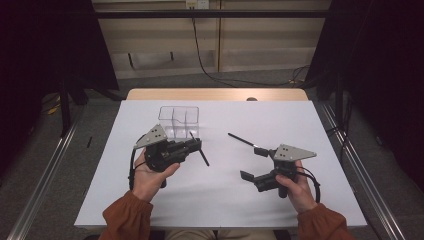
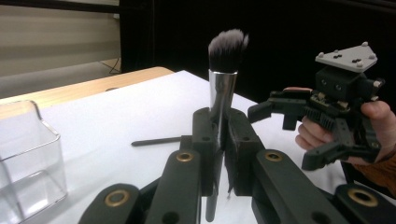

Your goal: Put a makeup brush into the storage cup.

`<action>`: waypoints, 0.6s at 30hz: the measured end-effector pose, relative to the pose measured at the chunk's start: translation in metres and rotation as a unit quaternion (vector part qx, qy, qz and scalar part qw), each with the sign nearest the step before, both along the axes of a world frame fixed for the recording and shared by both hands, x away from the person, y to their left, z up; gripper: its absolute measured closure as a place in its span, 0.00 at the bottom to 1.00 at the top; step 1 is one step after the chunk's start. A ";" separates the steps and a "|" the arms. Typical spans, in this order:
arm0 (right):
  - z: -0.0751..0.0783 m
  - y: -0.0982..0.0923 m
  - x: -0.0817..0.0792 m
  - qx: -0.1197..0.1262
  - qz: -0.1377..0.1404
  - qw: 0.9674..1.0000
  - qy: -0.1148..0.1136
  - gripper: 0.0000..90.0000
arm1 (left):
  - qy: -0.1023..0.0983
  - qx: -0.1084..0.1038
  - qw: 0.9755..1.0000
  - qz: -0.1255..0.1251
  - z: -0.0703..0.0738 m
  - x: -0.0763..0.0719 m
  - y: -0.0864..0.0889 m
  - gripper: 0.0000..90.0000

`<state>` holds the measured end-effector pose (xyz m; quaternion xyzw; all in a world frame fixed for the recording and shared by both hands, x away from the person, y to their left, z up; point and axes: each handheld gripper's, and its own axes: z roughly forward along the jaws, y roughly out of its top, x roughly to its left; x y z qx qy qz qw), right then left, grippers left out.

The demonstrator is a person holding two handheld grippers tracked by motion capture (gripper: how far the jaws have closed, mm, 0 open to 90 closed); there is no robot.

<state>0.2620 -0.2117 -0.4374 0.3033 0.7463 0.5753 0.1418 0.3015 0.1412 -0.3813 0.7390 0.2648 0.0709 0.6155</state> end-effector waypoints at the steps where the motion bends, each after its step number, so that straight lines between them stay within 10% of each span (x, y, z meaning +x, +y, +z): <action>1: 0.000 -0.002 0.000 0.000 -0.003 1.000 -0.002 0.03 | 0.001 0.000 1.000 0.001 0.000 0.000 0.002 0.93; 18: 0.000 -0.023 -0.018 0.006 -0.086 0.996 -0.032 0.01 | -0.003 0.009 1.000 0.028 0.007 0.005 0.028 0.93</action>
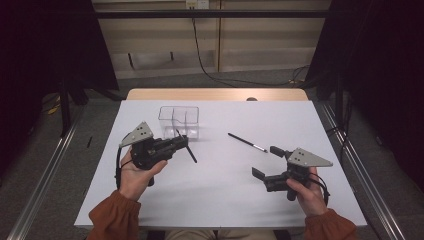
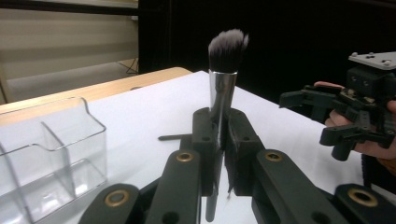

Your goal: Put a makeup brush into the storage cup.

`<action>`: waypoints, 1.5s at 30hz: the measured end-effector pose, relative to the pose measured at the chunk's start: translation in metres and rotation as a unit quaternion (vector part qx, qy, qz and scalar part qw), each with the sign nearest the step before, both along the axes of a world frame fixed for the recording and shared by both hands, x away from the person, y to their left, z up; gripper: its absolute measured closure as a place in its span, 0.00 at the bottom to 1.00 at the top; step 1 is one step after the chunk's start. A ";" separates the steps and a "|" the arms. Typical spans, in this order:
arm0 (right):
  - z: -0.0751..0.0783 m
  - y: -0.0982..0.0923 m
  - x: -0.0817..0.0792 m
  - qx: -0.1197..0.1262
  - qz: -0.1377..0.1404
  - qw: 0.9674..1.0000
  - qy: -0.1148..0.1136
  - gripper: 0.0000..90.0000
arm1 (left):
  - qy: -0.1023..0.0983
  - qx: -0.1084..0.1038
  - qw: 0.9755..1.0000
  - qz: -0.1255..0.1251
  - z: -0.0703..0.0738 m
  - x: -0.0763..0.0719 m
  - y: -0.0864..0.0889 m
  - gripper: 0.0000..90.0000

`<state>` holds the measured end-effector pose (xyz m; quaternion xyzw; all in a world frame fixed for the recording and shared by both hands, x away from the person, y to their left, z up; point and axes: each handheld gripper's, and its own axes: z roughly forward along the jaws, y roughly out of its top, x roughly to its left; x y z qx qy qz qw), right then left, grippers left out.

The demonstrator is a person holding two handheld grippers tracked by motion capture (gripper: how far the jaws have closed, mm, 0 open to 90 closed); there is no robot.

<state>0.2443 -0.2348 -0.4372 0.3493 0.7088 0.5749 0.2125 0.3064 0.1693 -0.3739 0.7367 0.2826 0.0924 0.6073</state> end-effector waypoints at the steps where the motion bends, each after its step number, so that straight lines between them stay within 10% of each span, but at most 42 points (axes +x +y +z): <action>1: 0.000 -0.001 -0.001 0.000 -0.002 1.000 -0.001 0.01 | -0.001 0.000 1.000 0.001 0.000 0.001 0.002 0.93; 27: -0.011 -0.059 -0.023 -0.018 -0.115 0.993 -0.005 0.01 | -0.007 0.025 0.999 0.047 0.016 0.023 0.043 0.93; 45: -0.013 -0.060 -0.024 -0.023 -0.110 0.994 -0.009 0.01 | -0.007 0.027 0.995 0.095 0.034 0.048 0.070 0.93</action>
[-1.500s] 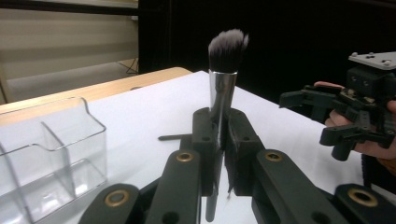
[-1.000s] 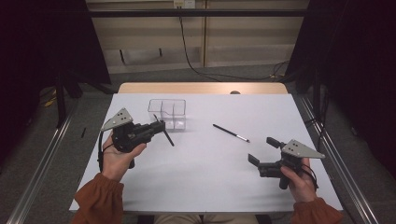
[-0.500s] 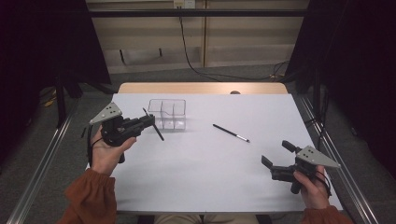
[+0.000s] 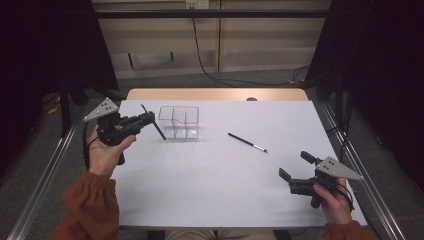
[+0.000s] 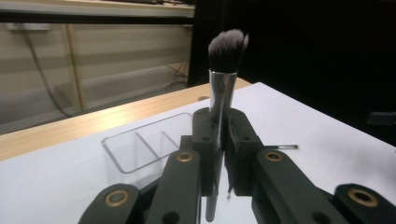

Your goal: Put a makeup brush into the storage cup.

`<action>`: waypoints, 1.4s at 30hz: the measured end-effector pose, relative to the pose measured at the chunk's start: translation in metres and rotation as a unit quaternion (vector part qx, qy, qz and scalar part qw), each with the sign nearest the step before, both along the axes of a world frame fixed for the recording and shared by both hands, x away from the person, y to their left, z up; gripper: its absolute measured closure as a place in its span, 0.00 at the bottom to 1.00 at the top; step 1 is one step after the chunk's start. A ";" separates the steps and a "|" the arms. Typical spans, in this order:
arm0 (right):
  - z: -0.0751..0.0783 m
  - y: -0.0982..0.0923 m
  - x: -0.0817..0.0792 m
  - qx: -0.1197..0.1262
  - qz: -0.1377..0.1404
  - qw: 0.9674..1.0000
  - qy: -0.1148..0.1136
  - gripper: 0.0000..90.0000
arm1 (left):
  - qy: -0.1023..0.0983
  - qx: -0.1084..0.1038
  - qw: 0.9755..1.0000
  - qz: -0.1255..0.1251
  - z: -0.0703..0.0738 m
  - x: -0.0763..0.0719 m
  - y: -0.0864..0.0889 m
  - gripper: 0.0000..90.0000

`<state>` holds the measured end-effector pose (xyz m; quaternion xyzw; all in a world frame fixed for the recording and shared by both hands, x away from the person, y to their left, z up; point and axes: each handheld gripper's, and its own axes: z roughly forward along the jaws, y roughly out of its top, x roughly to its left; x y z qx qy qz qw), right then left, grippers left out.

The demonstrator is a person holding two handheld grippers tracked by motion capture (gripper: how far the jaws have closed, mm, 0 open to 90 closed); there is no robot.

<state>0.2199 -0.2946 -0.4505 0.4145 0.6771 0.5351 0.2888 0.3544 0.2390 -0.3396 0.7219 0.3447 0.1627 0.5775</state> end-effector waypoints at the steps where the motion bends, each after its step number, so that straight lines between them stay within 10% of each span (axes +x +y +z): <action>1: 0.000 0.000 0.000 0.000 0.000 1.000 0.000 0.01 | -0.001 -0.005 1.000 0.004 0.001 0.003 0.002 0.93; 16: 0.002 -0.004 -0.002 0.015 0.003 1.000 0.002 0.00 | -0.009 0.012 0.999 0.031 0.017 0.030 0.006 0.93; 42: 0.000 -0.003 -0.003 0.016 0.014 1.000 0.005 0.00 | -0.003 0.031 0.997 0.068 0.004 0.075 -0.017 0.93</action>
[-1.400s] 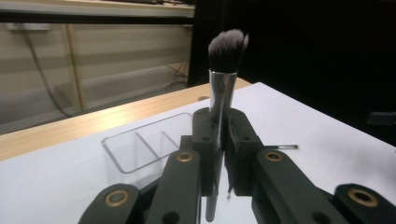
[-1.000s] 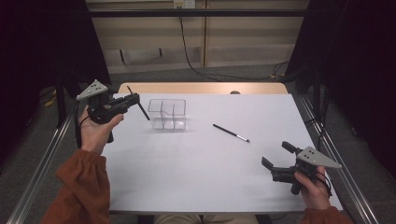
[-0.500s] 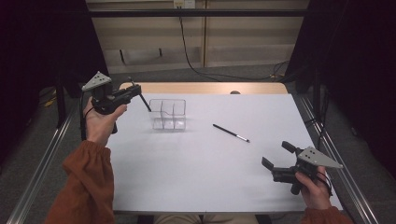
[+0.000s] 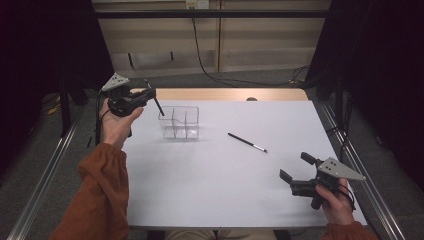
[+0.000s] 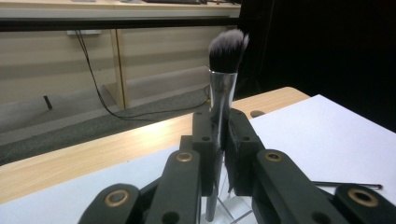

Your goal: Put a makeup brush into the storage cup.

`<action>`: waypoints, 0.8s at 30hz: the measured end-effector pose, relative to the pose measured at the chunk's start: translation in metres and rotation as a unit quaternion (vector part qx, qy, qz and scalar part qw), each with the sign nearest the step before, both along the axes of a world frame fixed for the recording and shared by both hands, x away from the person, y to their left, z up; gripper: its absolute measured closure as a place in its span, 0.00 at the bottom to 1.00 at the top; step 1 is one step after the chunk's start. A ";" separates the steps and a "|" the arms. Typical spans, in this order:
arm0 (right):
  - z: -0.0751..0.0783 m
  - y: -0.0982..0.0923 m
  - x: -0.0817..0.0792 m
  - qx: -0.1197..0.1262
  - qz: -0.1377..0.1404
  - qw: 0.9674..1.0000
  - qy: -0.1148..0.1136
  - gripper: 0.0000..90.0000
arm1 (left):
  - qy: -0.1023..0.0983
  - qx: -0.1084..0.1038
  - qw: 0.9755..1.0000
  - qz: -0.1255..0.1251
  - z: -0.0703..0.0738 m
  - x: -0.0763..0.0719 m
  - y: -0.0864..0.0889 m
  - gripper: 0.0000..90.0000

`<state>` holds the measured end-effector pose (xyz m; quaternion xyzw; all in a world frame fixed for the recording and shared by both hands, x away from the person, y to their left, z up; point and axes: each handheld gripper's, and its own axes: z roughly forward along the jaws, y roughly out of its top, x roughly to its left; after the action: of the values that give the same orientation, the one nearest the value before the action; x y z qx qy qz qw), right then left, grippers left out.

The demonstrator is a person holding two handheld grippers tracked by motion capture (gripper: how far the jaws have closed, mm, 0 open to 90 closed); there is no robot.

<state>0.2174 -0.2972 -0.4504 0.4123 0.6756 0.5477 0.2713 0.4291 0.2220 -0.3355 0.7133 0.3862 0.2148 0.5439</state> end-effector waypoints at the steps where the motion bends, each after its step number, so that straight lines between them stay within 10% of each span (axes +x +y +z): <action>1: 0.000 0.000 0.000 0.000 0.000 1.000 0.000 0.00 | 0.001 -0.002 1.000 -0.001 0.000 0.001 0.000 0.93; 24: -0.001 0.001 0.001 0.000 0.005 1.000 0.002 0.00 | 0.035 0.028 0.999 -0.004 -0.032 0.008 -0.015 0.93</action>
<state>0.2184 -0.2958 -0.4514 0.4101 0.6782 0.5483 0.2671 0.4369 0.2067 -0.3677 0.7366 0.3961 0.1987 0.5109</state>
